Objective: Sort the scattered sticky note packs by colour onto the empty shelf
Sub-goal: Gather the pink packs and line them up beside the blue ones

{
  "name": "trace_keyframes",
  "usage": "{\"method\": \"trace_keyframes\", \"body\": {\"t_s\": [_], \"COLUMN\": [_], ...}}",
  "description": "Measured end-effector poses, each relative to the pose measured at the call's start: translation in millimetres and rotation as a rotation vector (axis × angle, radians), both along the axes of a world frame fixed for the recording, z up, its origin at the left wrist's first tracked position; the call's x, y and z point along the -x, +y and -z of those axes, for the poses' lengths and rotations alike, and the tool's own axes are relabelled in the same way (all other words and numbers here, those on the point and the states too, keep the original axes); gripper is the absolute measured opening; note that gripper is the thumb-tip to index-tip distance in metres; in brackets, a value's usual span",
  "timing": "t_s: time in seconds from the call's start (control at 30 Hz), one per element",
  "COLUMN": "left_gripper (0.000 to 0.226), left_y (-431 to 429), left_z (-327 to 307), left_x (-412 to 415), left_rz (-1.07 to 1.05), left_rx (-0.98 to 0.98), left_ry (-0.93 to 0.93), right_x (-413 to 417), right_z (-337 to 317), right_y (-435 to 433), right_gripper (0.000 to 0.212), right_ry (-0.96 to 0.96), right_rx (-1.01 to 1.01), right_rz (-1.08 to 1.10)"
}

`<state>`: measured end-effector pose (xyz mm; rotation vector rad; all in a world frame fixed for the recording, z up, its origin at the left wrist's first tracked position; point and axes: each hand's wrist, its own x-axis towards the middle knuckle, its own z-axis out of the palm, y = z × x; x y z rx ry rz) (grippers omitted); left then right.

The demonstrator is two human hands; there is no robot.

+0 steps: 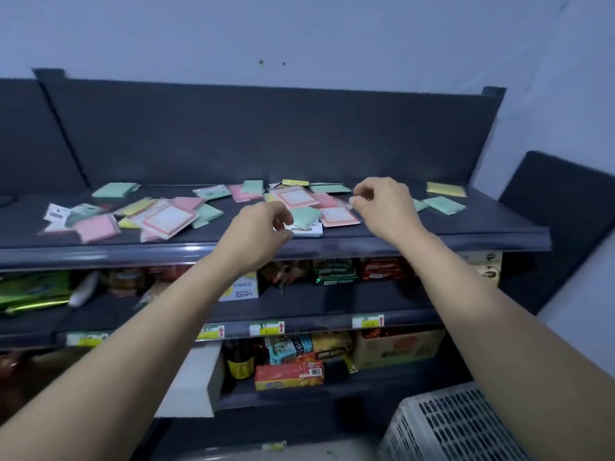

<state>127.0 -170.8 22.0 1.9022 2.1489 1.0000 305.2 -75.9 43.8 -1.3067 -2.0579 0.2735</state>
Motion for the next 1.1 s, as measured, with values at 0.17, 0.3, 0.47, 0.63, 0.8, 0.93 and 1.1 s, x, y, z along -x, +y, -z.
{"method": "trace_keyframes", "body": {"t_s": [0.17,0.3,0.47,0.63,0.8,0.93,1.1], "left_gripper": [0.012,0.011,0.012,0.009,0.017,0.022,0.011], "left_y": [31,74,136,181,201,209,213], "left_z": [5,9,12,19,30,39,48], "left_x": [32,44,56,80,109,139,168], "left_rz": [-0.075,-0.120,-0.157,-0.264,-0.400,-0.573,-0.628], "left_rx": [0.025,0.042,0.059,0.057,0.124,0.193,0.238], "left_ry": [-0.026,-0.001,-0.022,-0.027,0.015,0.018,0.007], "right_x": [39,59,83,105,119,125,124], "right_z": [12,24,32,45,49,44,41], "right_y": [54,108,179,229,249,260,263], "right_gripper": [0.017,0.022,0.010,0.023,0.028,0.017,0.028], "right_ry": [-0.011,-0.006,-0.119,-0.256,-0.410,-0.489,-0.539], "right_rx": [0.086,0.140,0.285,0.383,0.451,0.526,0.553], "right_rz": [0.008,0.011,-0.009,-0.072,-0.175,-0.191,-0.115]}}
